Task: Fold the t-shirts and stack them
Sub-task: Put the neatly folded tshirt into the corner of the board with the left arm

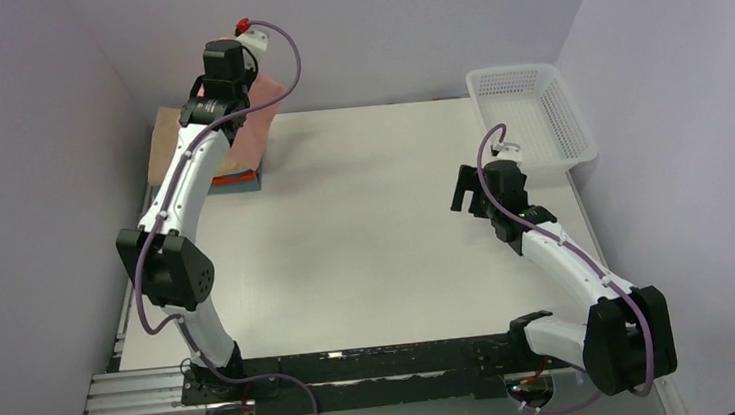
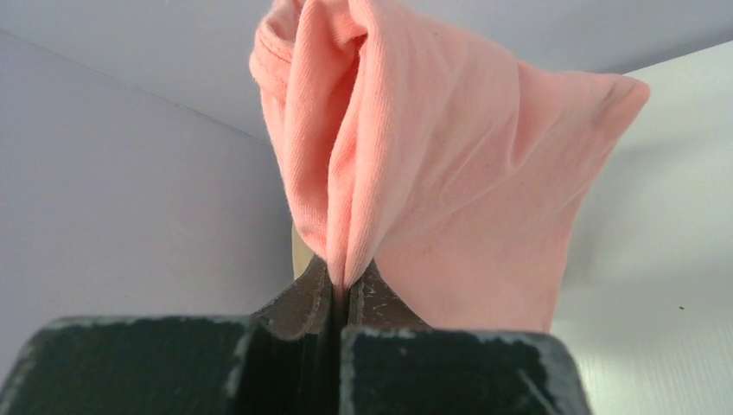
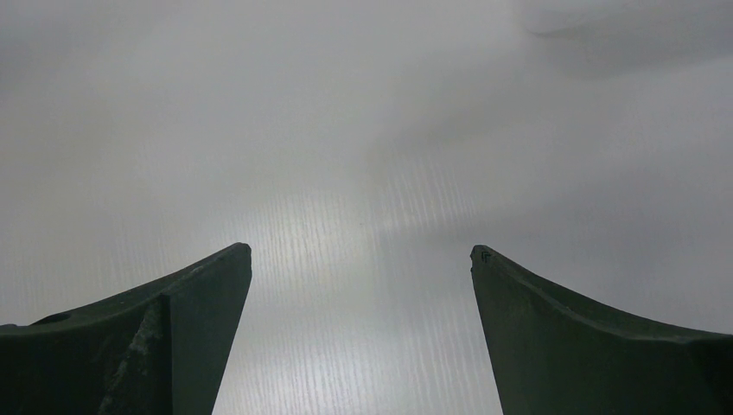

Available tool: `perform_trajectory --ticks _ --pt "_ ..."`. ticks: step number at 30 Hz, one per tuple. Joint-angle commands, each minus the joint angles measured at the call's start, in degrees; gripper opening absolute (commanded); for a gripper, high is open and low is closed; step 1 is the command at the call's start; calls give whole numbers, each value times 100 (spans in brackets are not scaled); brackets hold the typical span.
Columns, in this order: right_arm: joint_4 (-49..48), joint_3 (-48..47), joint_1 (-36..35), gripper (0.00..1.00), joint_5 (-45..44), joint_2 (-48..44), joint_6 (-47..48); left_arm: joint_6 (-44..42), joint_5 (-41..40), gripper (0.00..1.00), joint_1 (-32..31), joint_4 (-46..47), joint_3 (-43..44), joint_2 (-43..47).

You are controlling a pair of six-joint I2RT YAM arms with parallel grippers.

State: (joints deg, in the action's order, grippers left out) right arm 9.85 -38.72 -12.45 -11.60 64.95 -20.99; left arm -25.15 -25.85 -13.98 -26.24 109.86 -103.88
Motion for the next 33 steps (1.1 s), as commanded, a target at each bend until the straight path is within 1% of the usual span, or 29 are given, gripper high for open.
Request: perform_trajectory --ticks 1,5,9,11,14,19,21,28,33 --pt "-176 -145 23 100 -167 -8 8 127 88 0 104 265 201 158" --pt "-151 -153 24 100 -187 -6 3 94 42 0 283 372 269 -91" --pt "-159 -149 32 100 -227 7 3 148 93 0 581 315 539 -465" --pt "-149 -162 31 100 -221 46 -3 204 239 0 753 292 637 -626" --pt "-119 -180 32 100 -242 87 -10 464 713 0 1053 140 837 -935" --pt "-106 -188 32 100 -297 100 -7 740 854 0 1386 24 1191 -1509" --pt "-97 -204 32 100 -307 126 -9 760 896 0 1602 23 1223 -1664" --pt "-91 -233 30 100 -330 239 -18 844 1042 0 2055 176 1096 -2001" --pt "-92 -257 32 100 -326 325 -24 963 1382 0 2266 219 987 -2097"
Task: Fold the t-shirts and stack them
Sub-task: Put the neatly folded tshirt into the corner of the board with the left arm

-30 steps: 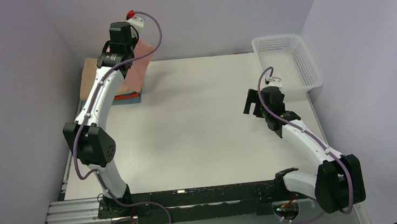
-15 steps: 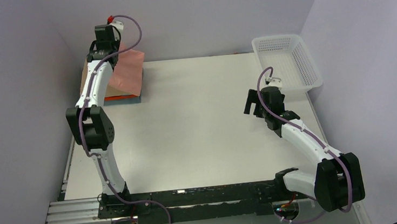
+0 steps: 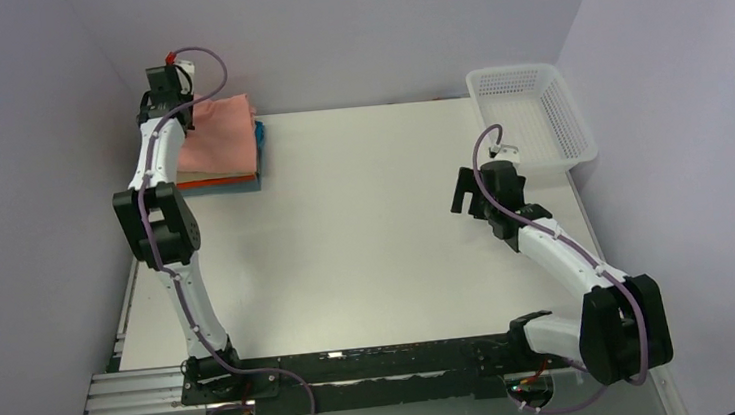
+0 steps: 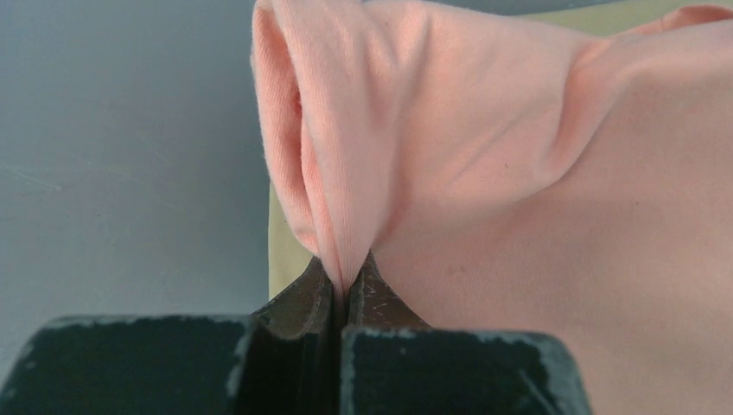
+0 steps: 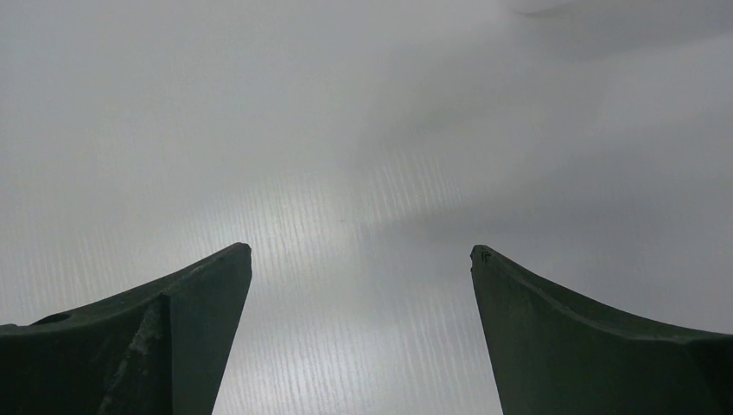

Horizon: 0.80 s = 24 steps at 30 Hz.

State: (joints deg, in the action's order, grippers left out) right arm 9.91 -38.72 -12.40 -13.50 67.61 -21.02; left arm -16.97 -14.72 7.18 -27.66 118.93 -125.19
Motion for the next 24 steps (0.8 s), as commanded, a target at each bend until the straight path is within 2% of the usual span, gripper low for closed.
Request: perform_trajectory --ticks 1,5,10,11,12,14,15,16,21,24 --pt "-91 -263 23 100 -137 78 -20 133 258 0 152 382 36 35" --pt "-67 -294 28 100 -161 154 -25 -24 4 0 180 481 -41 5" --pt "-36 -338 27 100 -145 223 -24 -117 102 2 249 447 -34 14" --pt "-38 -338 30 100 -145 227 -21 -140 86 10 249 472 -49 28" --pt "-45 -342 23 100 -144 234 -25 -162 72 25 255 475 -44 29" --pt "-46 -346 23 100 -132 240 -25 -141 -8 61 258 447 -20 17" --pt "-30 -353 27 100 -122 248 -25 -97 -109 90 252 447 -4 14" --pt "-21 -355 25 100 -126 256 -28 -25 -177 98 254 427 29 32" --pt "-16 -357 31 100 -121 206 -43 575 -422 99 250 259 174 345" --pt "-32 -331 28 100 -112 165 -56 928 -66 99 248 489 -230 914"
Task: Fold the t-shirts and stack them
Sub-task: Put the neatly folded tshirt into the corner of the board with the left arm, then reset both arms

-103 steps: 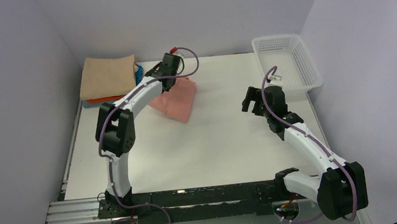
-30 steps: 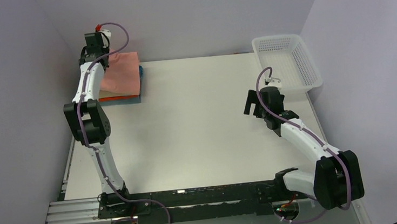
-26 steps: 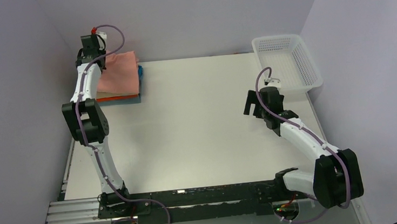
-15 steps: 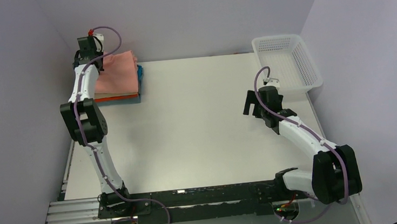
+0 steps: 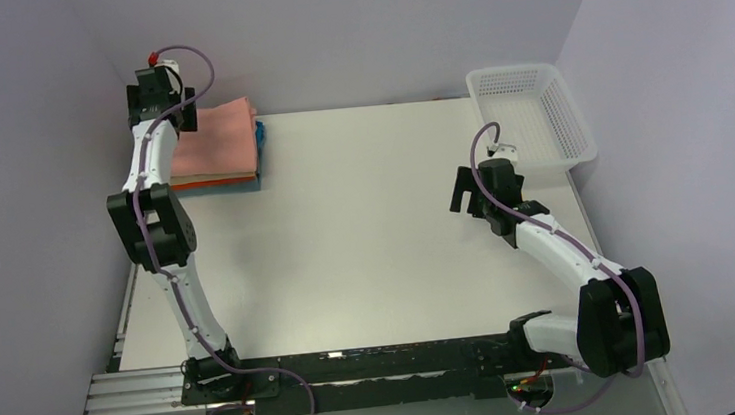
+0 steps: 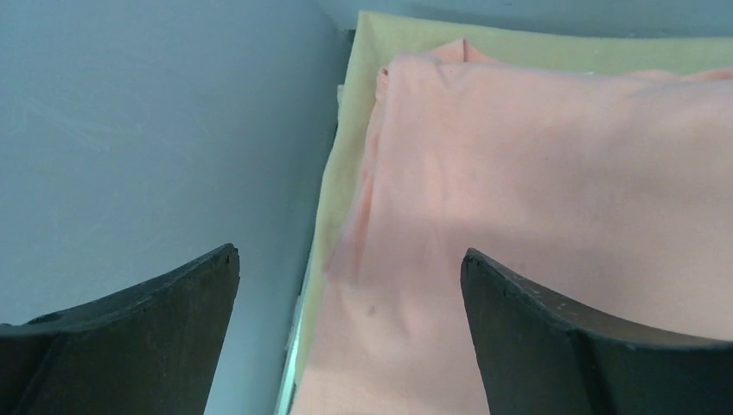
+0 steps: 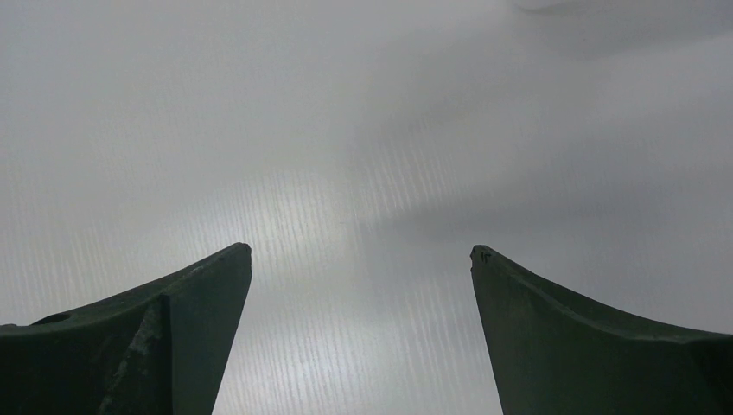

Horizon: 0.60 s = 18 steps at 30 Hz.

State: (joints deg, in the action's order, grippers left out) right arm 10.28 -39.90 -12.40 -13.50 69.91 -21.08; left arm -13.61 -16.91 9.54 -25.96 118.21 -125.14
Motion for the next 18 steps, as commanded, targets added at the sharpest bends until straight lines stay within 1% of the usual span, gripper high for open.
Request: perform_trajectory --ticks 1,5,7,11,13,14,16,18 --pt "-68 -205 27 100 -110 -82 -51 671 398 99 10 432 -376 1125" --pt "-84 -173 28 100 -109 -189 -104 1261 1331 99 13 564 -972 1886" --pt "-103 -139 30 100 -109 -300 -147 1901 1695 99 13 729 -1469 2350" --pt "-165 0 27 100 -176 -656 -264 2836 2535 99 -64 1670 -3038 3663" --pt "-194 101 27 100 -181 -912 -297 3138 2503 99 -291 2251 -4018 4433" --pt "-198 157 25 100 -186 -1097 -310 3170 2378 99 -512 2498 -4503 4943" --pt "-185 285 28 100 -211 -1317 -318 3157 2056 99 -835 2549 -5269 5493" --pt "-193 453 24 100 -230 -1595 -313 3301 1804 99 -1244 2353 -5925 6184"
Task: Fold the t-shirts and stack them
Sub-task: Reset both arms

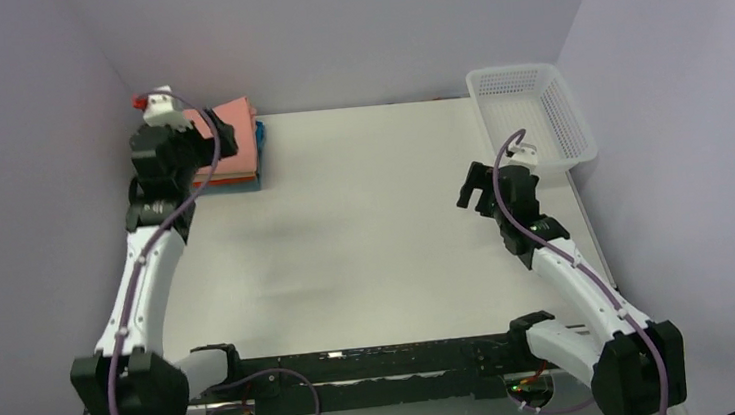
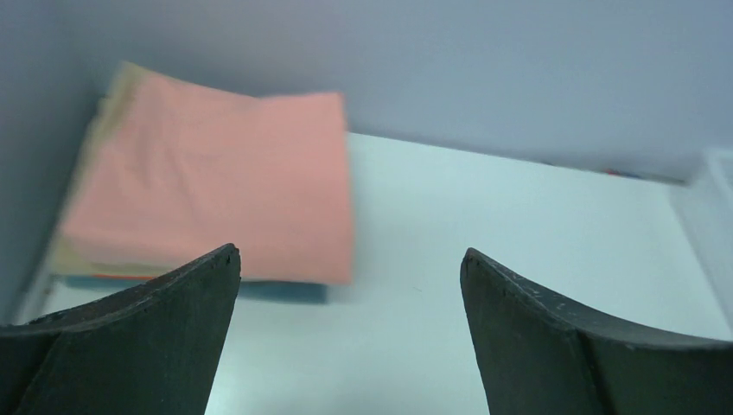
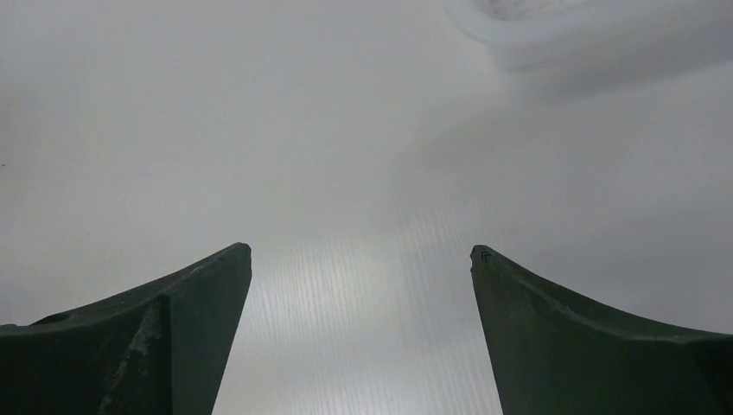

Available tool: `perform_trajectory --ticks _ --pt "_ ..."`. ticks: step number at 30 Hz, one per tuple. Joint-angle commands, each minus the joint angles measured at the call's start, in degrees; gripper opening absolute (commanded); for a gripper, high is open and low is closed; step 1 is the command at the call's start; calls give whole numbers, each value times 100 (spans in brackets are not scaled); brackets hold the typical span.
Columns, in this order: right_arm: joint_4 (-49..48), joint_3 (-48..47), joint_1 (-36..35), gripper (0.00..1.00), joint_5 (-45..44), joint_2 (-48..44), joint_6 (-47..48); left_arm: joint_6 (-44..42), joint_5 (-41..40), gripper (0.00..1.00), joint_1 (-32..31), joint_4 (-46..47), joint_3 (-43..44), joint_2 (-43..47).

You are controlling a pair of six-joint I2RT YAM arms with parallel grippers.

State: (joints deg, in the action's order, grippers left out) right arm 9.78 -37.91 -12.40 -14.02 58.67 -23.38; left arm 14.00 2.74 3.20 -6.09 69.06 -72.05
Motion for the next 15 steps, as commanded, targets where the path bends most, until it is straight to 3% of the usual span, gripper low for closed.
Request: perform_trajectory --ticks 1,7,11,15 --pt "-141 339 28 100 -218 -580 -117 652 -240 99 -750 298 -1388 1178" --pt "-486 717 27 100 -255 -1093 -384 1368 -528 99 -1268 536 -3592 2918" --pt "-670 863 27 100 -98 -1231 -458 1268 -1263 99 -1269 -177 -3483 3354" --pt "-496 795 25 100 -166 -1210 -428 1120 -1333 99 -1269 -565 -3312 3422"
